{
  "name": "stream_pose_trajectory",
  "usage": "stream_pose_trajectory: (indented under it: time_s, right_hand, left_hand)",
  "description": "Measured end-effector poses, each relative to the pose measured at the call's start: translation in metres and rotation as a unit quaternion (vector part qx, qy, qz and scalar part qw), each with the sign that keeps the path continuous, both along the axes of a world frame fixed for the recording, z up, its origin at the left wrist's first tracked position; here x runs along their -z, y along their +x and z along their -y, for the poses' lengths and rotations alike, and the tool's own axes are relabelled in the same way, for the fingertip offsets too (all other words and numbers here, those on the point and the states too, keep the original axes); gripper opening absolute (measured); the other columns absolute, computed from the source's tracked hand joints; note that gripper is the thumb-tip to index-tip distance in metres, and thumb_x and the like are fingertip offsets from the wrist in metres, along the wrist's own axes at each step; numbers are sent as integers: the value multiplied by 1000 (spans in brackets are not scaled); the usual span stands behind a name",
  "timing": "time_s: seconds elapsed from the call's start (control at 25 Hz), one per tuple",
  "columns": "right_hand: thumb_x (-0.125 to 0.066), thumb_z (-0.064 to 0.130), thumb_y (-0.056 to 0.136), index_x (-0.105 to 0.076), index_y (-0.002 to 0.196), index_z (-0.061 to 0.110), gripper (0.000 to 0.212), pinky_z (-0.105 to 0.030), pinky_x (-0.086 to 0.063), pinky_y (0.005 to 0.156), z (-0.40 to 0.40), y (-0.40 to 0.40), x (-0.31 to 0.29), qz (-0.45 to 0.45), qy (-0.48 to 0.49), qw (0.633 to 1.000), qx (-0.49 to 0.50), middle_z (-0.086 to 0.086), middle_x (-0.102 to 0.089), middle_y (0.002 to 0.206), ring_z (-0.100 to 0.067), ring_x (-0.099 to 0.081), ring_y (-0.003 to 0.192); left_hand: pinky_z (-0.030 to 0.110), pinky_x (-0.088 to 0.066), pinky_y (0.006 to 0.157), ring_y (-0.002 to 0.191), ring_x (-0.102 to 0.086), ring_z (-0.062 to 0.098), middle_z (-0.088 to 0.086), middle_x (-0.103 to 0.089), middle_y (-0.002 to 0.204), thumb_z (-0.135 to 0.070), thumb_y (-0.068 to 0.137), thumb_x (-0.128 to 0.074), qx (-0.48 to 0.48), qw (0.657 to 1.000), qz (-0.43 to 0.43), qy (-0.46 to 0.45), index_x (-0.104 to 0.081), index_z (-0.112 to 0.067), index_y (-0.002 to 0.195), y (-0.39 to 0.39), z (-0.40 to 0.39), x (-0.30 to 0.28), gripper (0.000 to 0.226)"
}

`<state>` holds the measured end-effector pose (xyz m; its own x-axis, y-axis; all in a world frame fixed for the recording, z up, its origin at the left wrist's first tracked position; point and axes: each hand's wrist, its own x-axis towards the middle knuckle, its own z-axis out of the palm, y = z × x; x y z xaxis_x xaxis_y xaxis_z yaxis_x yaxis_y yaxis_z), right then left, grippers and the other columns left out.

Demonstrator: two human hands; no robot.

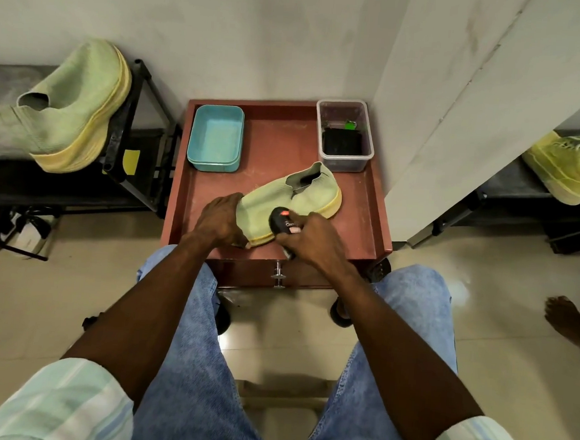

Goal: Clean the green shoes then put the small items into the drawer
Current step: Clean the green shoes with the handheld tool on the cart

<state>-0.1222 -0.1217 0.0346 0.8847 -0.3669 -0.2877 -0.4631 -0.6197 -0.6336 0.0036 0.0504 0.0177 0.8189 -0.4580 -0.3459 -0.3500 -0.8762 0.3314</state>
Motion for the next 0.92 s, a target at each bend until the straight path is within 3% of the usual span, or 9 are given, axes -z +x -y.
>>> stream_pose_trajectory:
  time_s: [0.08,0.16,0.28,0.36,0.44,0.6,0.72,0.84,0.92]
  right_hand:
    - [-64,58,68,-65,117,24,60,-28,-51,66,23,4,-7,44,-33,993,108,-5,-64,97,-20,-63,82]
    - [-62,55,74,-60,122,21,58,-31,-51,74,44,1,-14,71,-101,979,161,-8,-58,107,-24,-60,93]
    - [-64,51,80,-54,126,14,60,-34,-49,76,15,-5,-19,30,-150,988,30,-12,-56,113,-31,-60,98]
    - [-68,47,80,-56,126,12,59,-37,-49,79,-14,-7,-17,-1,-87,994,-71,-13,-57,111,-33,-60,100]
    - [-68,48,78,-59,124,15,57,-36,-50,78,-15,-6,-17,-1,-59,996,-66,-11,-57,108,-32,-60,99]
    - [-57,55,78,-54,128,20,61,-42,-54,80,32,2,-12,37,-208,975,70,-11,-54,113,-30,-59,95]
    - [-55,55,82,-46,137,16,68,-37,-52,79,4,3,-3,26,-245,969,-32,-12,-53,116,-29,-58,97]
    - [-61,48,85,-47,138,17,63,-33,-43,73,-35,1,-2,9,-172,961,-217,-14,-53,111,-32,-58,98]
    - [-60,50,83,-53,132,21,57,-31,-42,70,-24,4,-7,21,-139,976,-165,-11,-54,106,-31,-58,94]
  left_hand:
    - [37,-34,109,131,-40,30,10,-45,145,-33,49,-94,2,1000,-5,2,-32,-12,147,0,-1,1,118]
    - [37,-32,111,133,-38,30,10,-42,147,-34,50,-94,2,1000,-6,1,-30,-12,148,1,-1,2,119]
    - [36,-32,109,132,-39,29,9,-44,146,-34,50,-93,2,1000,-4,0,-32,-12,147,2,-2,3,117]
    - [36,-36,105,127,-44,29,9,-49,141,-35,48,-93,7,1000,3,-2,-36,-14,143,3,-1,4,113]
    - [37,-36,105,127,-44,29,9,-49,140,-36,47,-93,6,1000,1,-7,-36,-14,143,3,-1,4,113]
    - [39,-17,120,144,-20,29,11,-23,157,-41,51,-92,-4,1000,11,3,-16,-12,152,2,-7,8,129]
    - [40,-20,119,143,-21,32,14,-23,157,-42,53,-91,-35,999,8,14,-12,-9,153,4,-13,8,131]
    - [39,-24,117,140,-26,32,15,-27,154,-37,54,-92,-33,999,12,-9,-14,-8,152,4,-14,7,129]
    - [40,-22,118,142,-22,32,15,-22,156,-29,56,-93,-44,998,-16,-31,-11,-10,153,5,-18,5,129]
